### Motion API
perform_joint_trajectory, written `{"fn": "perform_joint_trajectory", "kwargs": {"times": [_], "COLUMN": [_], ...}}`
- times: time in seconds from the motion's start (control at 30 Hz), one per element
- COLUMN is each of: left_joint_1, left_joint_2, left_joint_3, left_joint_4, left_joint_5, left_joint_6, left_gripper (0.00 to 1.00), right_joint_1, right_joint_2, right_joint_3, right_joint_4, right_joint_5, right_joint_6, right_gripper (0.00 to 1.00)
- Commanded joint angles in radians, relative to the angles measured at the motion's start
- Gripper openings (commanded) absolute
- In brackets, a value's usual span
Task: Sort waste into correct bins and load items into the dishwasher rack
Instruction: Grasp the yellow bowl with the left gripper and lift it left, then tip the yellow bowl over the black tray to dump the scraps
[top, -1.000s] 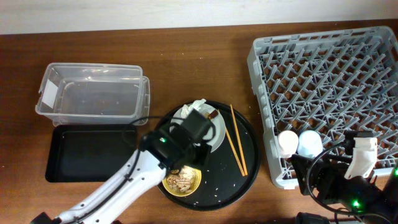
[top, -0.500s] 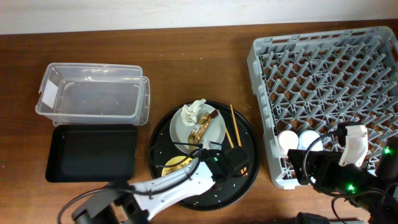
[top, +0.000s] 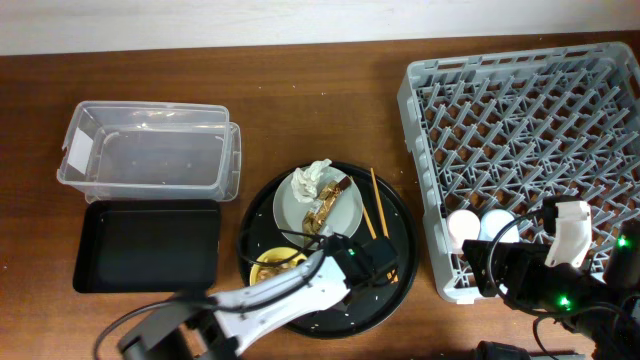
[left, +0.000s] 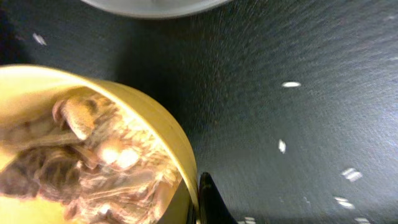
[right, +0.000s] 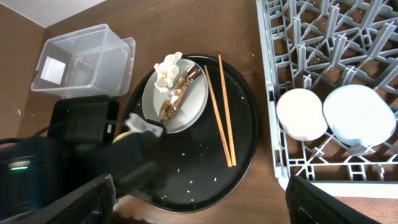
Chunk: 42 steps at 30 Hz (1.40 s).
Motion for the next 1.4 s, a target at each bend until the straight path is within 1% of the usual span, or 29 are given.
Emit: {"fn": "perform_joint_trajectory", "kwargs": {"times": [0.0,0.07,0.13,0.17,0.23,0.27,0.3,0.33,0.37,0.43,0.47,0.5,0.57,0.6,0.67,0.7,0.87,1.1,1.13,1.17,1.2,1.23,1.27,1.3,1.33,1.37], "left_joint_1": [0.055,0.192,0.391,0.455,0.772,0.860,1.001,1.094,1.164,1.337,1.424,1.490,1.571,1.641,1.695,1.733,1.865,1.877,1.877,1.877,1.873,1.873,1.877,1.877,1.868,1.867], "left_joint_2": [-0.247,-0.402,-0.491,-0.506,-0.523,-0.518,-0.503,-0.489,-0.477,-0.436,-0.400,-0.359,-0.285,-0.196,-0.120,-0.078,-0.038,-0.038,-0.038,-0.038,-0.038,-0.039,-0.038,-0.034,-0.037,-0.037], "left_joint_3": [0.089,0.088,0.085,0.085,0.079,0.070,0.048,0.026,0.005,-0.060,-0.093,-0.116,-0.143,-0.168,-0.172,-0.172,-0.172,-0.172,-0.172,-0.172,-0.172,-0.172,-0.172,-0.172,-0.172,-0.172], "left_joint_4": [-0.026,-0.026,-0.030,-0.036,-0.067,-0.067,-0.067,-0.067,-0.067,-0.065,-0.062,-0.060,-0.061,-0.069,-0.104,-0.117,-0.127,-0.190,-0.181,-0.159,-0.283,-0.343,-0.282,-0.265,-0.314,-0.319], "left_joint_5": [0.005,0.129,0.311,0.362,0.604,0.670,0.793,0.895,0.959,1.109,1.207,1.289,1.415,1.538,1.608,1.633,1.692,1.711,1.711,1.712,1.723,1.754,1.765,1.740,1.773,1.771], "left_joint_6": [0.074,0.192,0.350,0.390,0.619,0.672,0.765,0.835,0.881,1.007,1.086,1.149,1.241,1.306,1.353,1.356,1.350,1.351,1.358,1.336,1.336,1.440,1.520,1.411,1.478,1.476], "left_gripper": [0.01,0.00,0.00,0.00,0.00,0.01,0.00,0.00,0.00,0.00,0.00,0.00,0.00,0.00,0.00,0.00,0.00,0.00,0.00,0.00,0.00,0.00,0.00,0.00,0.00,0.00], "right_joint_1": [-0.004,-0.004,-0.004,-0.004,-0.004,-0.004,-0.004,-0.004,-0.004,-0.004,-0.004,-0.004,-0.004,-0.004,-0.004,-0.004,-0.004,-0.004,-0.004,-0.004,-0.004,-0.004,-0.004,-0.004,-0.004,-0.004], "right_joint_2": [0.004,0.004,0.004,0.004,0.004,0.004,0.004,0.004,0.004,0.004,0.004,0.004,0.004,0.004,0.004,0.004,0.004,0.004,0.004,0.004,0.004,0.004,0.004,0.004,0.004,0.004], "right_joint_3": [-0.002,-0.002,-0.002,-0.002,-0.002,-0.002,-0.002,-0.002,-0.002,-0.002,-0.002,-0.002,-0.002,-0.002,-0.002,-0.002,-0.002,-0.002,-0.002,-0.002,-0.002,-0.002,-0.002,-0.002,-0.002,-0.002], "right_joint_4": [0.001,0.000,0.000,0.000,0.000,0.000,0.000,0.000,-0.001,-0.004,-0.004,-0.004,-0.004,-0.007,-0.012,-0.011,-0.011,-0.011,-0.011,-0.011,-0.011,-0.011,-0.011,-0.011,-0.011,-0.011], "right_joint_5": [0.014,0.014,0.014,0.014,0.013,0.013,0.013,0.013,0.013,0.013,0.013,0.013,0.013,0.013,0.013,0.013,0.013,0.014,0.013,0.013,0.013,0.013,0.013,0.013,0.013,0.013], "right_joint_6": [-0.008,-0.008,-0.008,-0.008,-0.008,-0.008,-0.008,-0.008,-0.008,-0.008,-0.008,-0.008,-0.008,-0.008,-0.008,-0.008,-0.008,-0.008,-0.008,-0.008,-0.008,-0.008,-0.008,-0.008,-0.008,-0.008], "right_gripper": [0.87,0.87,0.87,0.87,0.87,0.87,0.87,0.87,0.87,0.87,0.87,0.87,0.87,0.87,0.87,0.87,0.87,0.87,0.87,0.87,0.87,0.87,0.87,0.87,0.87,0.87]}}
